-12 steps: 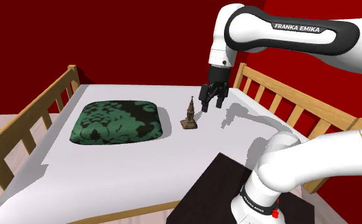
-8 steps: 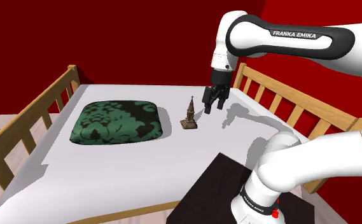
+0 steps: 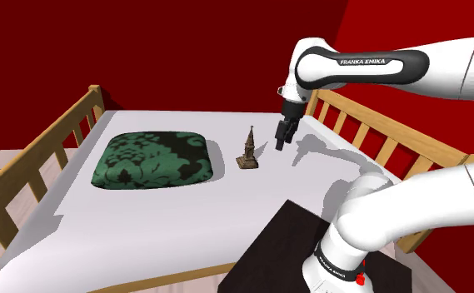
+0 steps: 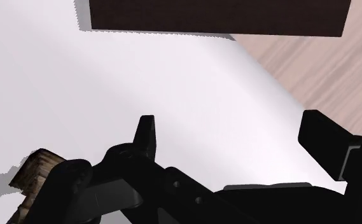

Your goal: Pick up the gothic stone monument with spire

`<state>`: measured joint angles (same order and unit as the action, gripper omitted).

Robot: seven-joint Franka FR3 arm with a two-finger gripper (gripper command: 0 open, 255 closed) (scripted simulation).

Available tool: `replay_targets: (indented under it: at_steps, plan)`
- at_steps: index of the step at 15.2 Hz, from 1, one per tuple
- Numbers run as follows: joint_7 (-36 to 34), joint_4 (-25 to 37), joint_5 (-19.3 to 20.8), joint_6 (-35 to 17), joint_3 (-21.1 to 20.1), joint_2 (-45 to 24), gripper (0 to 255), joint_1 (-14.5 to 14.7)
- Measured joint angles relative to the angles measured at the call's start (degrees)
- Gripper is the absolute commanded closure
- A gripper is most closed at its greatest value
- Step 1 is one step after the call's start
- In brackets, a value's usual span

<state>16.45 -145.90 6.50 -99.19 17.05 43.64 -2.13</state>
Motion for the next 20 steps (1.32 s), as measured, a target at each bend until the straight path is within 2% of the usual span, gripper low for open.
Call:
replay_targets:
  at_steps: [6,12,17,20]
  plan:
    - [14.83,0.88,4.23,-9.24,9.82,-7.85,0,1.08]
    - [30.56,6.25,2.74,-18.13,19.79,-20.17,0,5.54]
    - [46.65,12.86,-5.05,-23.82,28.13,-32.97,0,10.53]
    - [57.98,17.53,-13.59,-25.94,31.55,-42.48,0,12.37]
